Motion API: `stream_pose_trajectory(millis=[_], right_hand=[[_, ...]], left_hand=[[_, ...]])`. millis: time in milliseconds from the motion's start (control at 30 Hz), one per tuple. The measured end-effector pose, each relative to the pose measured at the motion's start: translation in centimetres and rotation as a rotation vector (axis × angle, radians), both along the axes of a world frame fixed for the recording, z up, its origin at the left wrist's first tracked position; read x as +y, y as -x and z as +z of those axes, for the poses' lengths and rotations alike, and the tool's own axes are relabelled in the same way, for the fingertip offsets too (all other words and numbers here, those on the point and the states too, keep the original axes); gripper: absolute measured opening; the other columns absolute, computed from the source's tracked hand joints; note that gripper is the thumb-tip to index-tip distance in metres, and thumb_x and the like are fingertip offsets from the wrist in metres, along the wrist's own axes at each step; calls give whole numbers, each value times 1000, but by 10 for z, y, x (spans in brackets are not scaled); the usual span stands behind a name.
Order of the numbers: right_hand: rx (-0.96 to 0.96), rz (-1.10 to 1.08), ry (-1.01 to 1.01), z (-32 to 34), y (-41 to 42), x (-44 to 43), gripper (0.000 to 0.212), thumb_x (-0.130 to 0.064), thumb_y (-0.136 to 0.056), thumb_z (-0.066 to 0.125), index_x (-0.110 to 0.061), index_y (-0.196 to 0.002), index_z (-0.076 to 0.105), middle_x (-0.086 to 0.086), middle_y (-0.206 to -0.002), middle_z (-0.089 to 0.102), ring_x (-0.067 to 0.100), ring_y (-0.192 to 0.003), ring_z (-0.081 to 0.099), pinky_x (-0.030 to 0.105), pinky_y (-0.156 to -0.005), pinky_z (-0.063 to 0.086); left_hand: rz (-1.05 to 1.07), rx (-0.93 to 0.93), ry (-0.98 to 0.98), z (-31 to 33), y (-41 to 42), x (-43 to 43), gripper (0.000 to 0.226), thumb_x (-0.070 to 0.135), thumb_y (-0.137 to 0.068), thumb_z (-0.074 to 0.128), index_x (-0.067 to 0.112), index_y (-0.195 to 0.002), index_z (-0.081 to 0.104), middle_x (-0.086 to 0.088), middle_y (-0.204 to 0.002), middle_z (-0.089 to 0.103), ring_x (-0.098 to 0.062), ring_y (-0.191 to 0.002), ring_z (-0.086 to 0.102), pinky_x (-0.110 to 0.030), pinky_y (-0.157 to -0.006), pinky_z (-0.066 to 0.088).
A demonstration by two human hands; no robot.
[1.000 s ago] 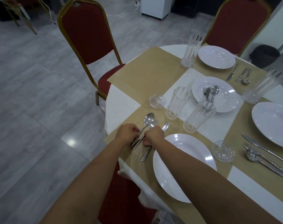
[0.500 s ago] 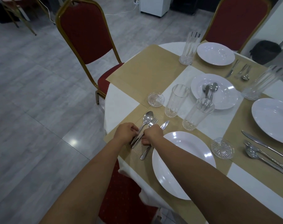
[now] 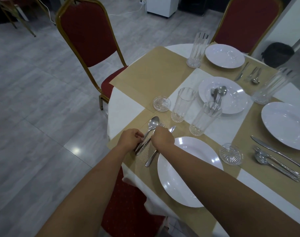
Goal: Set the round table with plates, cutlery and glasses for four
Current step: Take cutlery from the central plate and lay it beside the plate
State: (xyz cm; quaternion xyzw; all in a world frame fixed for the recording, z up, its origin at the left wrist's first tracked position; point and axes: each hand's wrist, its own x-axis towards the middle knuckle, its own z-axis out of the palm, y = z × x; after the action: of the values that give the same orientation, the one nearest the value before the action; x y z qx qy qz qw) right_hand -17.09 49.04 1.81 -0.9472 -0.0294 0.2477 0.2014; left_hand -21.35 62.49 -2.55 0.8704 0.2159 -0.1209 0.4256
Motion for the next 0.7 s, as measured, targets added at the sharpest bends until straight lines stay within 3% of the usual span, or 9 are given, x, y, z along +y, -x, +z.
stream_pose_trajectory(millis=[67,133,200,367,700], right_hand=[[-155,187,158,1,0,-8,18,-3,-91,51,-11,-101,65,4,-104,66,24,-101,64,29,-73,44],[-285,335,297,-2,1,-16,20,-11,-90,55,-16,-107,64,3,-110,64,25,-114,56,37,-93,42],[-322,392,403,-5,6,-22,23,-22,-88,60,-21,-110,64,1,-113,63,25,-122,48,46,-109,28],[-308,421,483,-7,18,-27,11,-30,-86,62,-26,-95,67,-2,-102,68,24,-125,43,55,-112,10],[-292,405,466,-2,28,-29,11,-33,-89,61,-27,-95,68,-2,-103,70,25,-130,41,56,-114,5]], left_hand=[[24,-10,-1,0,2,-2,15,9,-81,70,15,-94,72,0,-84,69,-13,-77,63,-26,-69,50],[32,-21,-18,-1,6,-5,16,12,-81,70,17,-96,71,5,-84,69,-10,-80,62,-22,-66,47],[29,-36,-39,-1,9,-8,18,15,-80,72,18,-98,70,10,-82,66,-7,-80,60,-21,-68,46],[22,-77,-98,-3,17,-12,26,17,-77,76,17,-102,69,1,-94,64,-14,-88,60,-27,-77,48],[23,-119,-141,-6,27,-13,23,14,-81,73,13,-104,70,-2,-96,61,-17,-89,61,-28,-79,49]])
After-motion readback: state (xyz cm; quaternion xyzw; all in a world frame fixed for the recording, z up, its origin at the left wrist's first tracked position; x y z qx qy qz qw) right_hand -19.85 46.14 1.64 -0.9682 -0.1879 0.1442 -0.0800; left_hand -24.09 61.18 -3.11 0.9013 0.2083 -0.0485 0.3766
